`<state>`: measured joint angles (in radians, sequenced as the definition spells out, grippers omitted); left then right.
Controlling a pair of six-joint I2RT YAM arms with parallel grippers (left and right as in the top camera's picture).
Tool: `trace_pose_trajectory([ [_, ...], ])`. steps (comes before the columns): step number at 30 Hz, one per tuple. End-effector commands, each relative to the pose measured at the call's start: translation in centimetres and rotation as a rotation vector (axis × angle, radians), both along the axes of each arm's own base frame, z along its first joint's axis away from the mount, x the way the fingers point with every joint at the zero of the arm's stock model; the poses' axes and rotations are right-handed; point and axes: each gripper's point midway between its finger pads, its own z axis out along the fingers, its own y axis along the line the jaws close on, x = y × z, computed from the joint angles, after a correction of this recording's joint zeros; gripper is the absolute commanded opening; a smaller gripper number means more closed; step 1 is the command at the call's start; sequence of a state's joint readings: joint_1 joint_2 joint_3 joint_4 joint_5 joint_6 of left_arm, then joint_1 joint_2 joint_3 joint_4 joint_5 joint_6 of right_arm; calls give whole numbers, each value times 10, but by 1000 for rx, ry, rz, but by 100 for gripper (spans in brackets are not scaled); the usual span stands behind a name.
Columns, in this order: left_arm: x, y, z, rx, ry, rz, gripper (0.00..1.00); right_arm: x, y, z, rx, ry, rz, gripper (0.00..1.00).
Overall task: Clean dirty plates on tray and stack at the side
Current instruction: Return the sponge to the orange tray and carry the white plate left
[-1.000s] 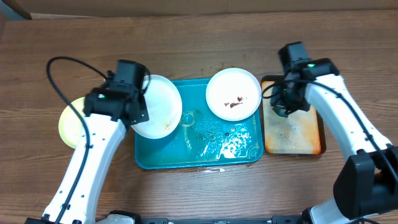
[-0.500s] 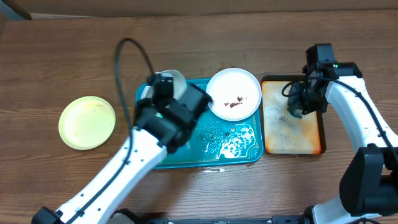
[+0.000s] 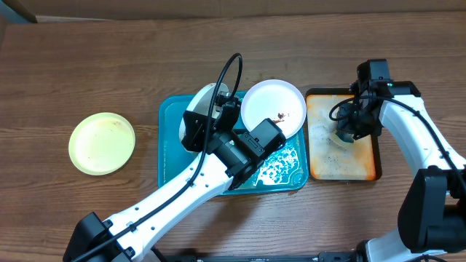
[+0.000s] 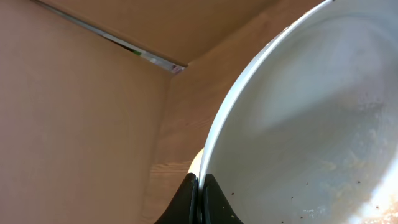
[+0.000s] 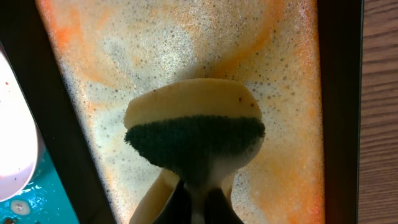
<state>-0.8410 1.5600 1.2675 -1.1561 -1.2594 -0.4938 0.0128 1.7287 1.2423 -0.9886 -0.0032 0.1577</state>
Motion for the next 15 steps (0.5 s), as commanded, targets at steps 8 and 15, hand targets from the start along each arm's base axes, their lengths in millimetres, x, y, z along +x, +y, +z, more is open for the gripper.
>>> trace_pose_trajectory([
  [8,3,5,4,8,-14,20,4,-2,0,5,6,-12,8,4],
  [15,5,59,-24,-173,128,198,4,-2,0,5,6,-11,8,4],
])
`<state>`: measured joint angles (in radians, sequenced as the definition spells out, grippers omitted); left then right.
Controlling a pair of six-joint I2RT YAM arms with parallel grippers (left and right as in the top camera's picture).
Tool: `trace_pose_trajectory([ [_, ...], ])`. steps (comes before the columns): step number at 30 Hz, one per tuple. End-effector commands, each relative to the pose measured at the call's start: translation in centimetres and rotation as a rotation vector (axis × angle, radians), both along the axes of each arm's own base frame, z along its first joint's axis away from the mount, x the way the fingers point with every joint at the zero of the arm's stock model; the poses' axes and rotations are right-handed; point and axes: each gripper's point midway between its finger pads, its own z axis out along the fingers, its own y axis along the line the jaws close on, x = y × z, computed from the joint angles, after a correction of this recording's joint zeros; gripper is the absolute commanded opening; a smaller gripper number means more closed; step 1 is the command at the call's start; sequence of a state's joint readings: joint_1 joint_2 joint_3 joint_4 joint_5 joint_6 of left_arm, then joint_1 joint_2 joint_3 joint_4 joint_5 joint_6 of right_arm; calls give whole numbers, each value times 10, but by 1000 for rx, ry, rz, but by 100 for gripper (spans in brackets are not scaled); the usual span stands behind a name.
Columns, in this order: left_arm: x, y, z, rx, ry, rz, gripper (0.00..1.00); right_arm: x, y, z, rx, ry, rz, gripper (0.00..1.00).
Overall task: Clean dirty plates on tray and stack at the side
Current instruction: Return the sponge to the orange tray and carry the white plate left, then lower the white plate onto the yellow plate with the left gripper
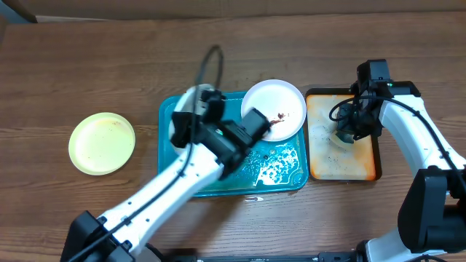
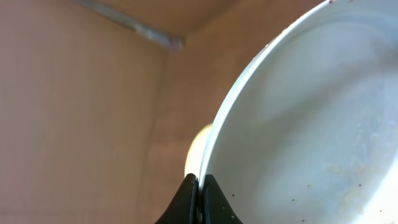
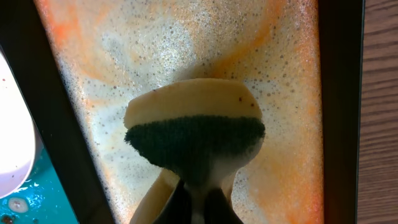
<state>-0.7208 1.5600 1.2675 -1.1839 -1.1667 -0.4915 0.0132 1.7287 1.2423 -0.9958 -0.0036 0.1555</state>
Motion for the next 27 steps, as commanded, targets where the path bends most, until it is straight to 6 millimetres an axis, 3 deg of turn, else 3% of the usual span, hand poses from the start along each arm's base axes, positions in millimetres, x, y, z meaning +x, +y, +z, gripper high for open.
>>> trace_pose_trajectory([
  [1,0,35,-14,-174,55,135,4,0,0,5,6,-18,5,4],
  [8,-11,95,-63,-575,240,394,4,-1,0,5,6,-15,5,4],
  [11,-18,122,-74,-717,263,494,4,-1,0,5,6,-15,5,4],
  [18,-29,186,-81,-920,170,685,4,-1,0,5,6,-14,5,4],
  [22,-40,236,-79,-951,42,811,4,-2,0,5,6,-11,5,4],
  [27,-52,275,-80,-965,-68,925,4,-2,0,5,6,-10,5,4],
])
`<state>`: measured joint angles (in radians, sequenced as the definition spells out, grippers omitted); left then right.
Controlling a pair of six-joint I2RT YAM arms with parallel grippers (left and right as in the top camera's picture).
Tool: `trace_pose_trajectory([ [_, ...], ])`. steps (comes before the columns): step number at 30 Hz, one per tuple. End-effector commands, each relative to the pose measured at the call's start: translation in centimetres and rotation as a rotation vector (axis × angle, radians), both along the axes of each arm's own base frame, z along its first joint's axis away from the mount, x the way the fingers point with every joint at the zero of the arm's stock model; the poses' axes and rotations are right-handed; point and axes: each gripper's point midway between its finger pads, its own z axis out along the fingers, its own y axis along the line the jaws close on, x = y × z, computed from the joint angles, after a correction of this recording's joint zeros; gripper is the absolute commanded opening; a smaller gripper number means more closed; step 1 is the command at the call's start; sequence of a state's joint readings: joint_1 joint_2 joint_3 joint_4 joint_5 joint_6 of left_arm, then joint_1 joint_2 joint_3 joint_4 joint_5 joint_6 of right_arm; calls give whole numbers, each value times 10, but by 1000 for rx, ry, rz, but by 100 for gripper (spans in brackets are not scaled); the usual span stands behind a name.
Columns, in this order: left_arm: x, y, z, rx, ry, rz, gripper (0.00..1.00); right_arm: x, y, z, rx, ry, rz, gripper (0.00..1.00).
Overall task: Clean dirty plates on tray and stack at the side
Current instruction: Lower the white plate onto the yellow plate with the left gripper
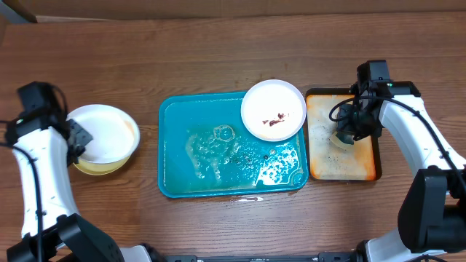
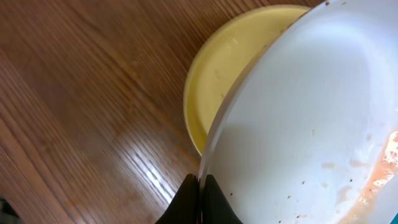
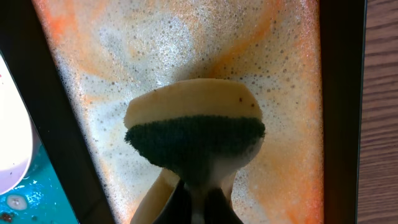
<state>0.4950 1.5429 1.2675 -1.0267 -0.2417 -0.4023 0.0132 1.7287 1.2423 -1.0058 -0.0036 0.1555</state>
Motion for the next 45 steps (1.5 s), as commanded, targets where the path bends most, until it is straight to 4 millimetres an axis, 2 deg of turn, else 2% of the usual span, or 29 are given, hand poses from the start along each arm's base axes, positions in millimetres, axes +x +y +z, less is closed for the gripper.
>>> trace_pose_trajectory([
  [1,-7,20,6,-7,-58,93,4,0,0,5,6,-20,5,4],
  [6,-4,32,2,1,-73,122,7,0,0,5,6,-20,5,4],
  [10,-2,31,-3,-9,-65,119,16,0,0,5,6,-21,5,4],
  [12,-1,30,-7,-20,-58,116,24,0,0,5,6,-20,5,4],
  [13,1,27,-12,-43,-58,110,33,0,0,5,6,-19,5,4],
  [14,3,24,-14,-63,-62,103,35,0,0,5,6,-18,5,4],
  [18,16,5,-16,-152,-99,13,31,-1,0,5,7,-17,5,4],
  [24,15,-8,-18,-164,-64,-26,28,-1,0,5,6,-15,5,4],
  [25,8,-6,-19,-150,-32,-15,27,-1,0,5,7,-15,5,4],
  [28,-7,9,-18,-66,38,39,35,-1,0,5,7,-14,5,4],
  [33,-12,14,-18,-39,57,61,40,-1,0,5,7,-14,5,4],
  [36,-22,18,-22,-11,115,73,39,-1,0,5,7,-14,5,4],
  [41,-38,8,-46,-65,190,113,42,-1,0,5,7,-14,5,4],
  [45,-51,1,-55,-94,243,121,40,-1,0,5,6,-14,5,4],
])
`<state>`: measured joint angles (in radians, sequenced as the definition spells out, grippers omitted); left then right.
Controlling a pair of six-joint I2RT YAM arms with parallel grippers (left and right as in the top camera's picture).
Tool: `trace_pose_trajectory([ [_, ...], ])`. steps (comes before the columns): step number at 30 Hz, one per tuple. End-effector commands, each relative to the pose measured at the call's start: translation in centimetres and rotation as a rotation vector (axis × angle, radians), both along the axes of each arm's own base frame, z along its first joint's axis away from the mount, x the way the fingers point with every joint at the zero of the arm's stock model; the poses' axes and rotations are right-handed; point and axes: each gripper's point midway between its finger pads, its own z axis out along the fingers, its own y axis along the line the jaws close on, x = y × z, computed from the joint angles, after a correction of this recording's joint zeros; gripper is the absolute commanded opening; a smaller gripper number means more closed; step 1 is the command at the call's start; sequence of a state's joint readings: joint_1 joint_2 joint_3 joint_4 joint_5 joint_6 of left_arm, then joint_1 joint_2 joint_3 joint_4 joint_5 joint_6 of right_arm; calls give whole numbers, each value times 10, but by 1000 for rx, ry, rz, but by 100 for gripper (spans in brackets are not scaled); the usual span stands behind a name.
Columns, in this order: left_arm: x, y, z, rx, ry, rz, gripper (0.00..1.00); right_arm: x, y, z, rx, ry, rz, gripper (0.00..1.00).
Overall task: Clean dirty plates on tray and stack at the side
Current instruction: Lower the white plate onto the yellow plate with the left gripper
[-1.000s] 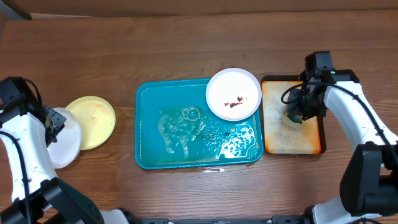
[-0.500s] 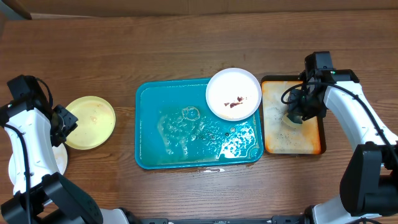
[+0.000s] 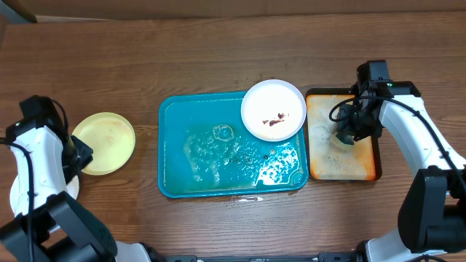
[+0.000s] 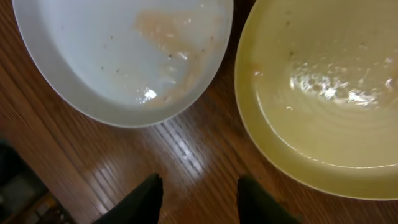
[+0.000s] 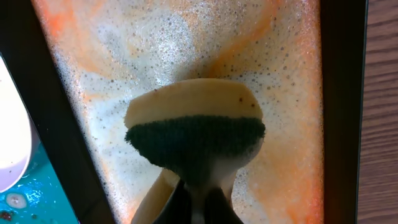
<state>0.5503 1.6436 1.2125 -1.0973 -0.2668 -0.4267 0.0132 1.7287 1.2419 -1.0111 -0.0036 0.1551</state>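
A white plate (image 4: pixel 118 56) smeared with orange residue lies on the wooden table right beside the yellow plate (image 4: pixel 323 93), their rims close. My left gripper (image 4: pixel 200 198) hangs open above the gap between them, holding nothing. From overhead the yellow plate (image 3: pixel 103 143) sits at the left and my left arm covers most of the white one. A second white plate (image 3: pixel 273 109) with red crumbs rests on the teal tray's (image 3: pixel 211 156) far right corner. My right gripper (image 5: pixel 199 193) is shut on a yellow-green sponge (image 5: pixel 194 130) over foam.
A black-rimmed tray of orange foamy water (image 3: pixel 364 156) stands right of the teal tray, with my right arm over it. The teal tray's floor is wet with suds. Bare wooden table lies between the yellow plate and the teal tray.
My left gripper held the white plate tilted above the yellow plate. Now that plate lies flat on the table beside the yellow one and the gripper is open. The right arm has not moved.
My left gripper first held a white plate on edge over the teal tray, then a little further left. Later it had the plate above the yellow plate at the table's left. Now the plate is let go beside it. The right gripper kept the sponge over the foam throughout.
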Motion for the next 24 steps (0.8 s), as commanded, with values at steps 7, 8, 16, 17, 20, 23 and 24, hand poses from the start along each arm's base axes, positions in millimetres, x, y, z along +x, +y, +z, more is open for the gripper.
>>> trace_pose_trajectory([
  [7,-27,7,-15,45,78,117,51,0,1,5,10,-20,5,4],
  [8,-28,7,-17,44,78,123,51,0,1,5,10,-20,5,4],
  [16,-27,13,-20,49,55,143,56,0,1,5,10,-20,5,4],
  [17,-26,14,-20,51,51,143,56,0,1,5,10,-20,5,4],
  [20,-25,14,-20,54,47,143,57,0,1,5,10,-20,5,4],
  [23,-26,14,-20,51,48,144,56,0,1,5,10,-20,5,4],
  [24,-23,10,-22,25,32,144,56,0,1,5,10,-20,5,4],
])
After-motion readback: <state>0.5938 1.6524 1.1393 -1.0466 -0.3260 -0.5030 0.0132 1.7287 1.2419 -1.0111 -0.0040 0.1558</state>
